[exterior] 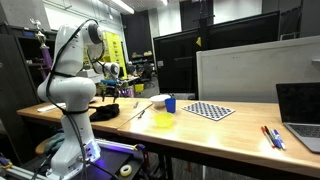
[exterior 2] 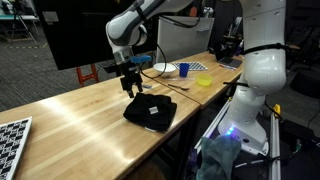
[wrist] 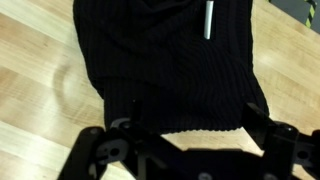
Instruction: Use the black towel to wipe the table.
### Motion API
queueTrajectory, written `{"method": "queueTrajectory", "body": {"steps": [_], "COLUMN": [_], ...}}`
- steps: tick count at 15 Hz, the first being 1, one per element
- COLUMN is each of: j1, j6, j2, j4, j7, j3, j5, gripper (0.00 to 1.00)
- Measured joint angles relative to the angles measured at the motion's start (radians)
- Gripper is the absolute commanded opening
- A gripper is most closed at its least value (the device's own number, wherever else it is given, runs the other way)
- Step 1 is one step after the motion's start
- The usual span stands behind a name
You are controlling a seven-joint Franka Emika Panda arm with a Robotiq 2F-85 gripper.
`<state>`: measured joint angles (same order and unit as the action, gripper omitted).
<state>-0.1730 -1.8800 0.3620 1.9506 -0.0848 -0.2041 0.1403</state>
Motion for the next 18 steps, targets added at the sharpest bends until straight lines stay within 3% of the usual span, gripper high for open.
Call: {"method": "queueTrajectory", "body": {"steps": [9,18], "j1": [0.0,0.002], "j6": [-0.001,0.002], "j2": [0.006,0.099], "j4": [0.0,-0.032], "j7": [-0.001,-0.002], "j3": [0.001,0.006], "j5": [0.0,0.0], "gripper": [1.0,1.0]}}
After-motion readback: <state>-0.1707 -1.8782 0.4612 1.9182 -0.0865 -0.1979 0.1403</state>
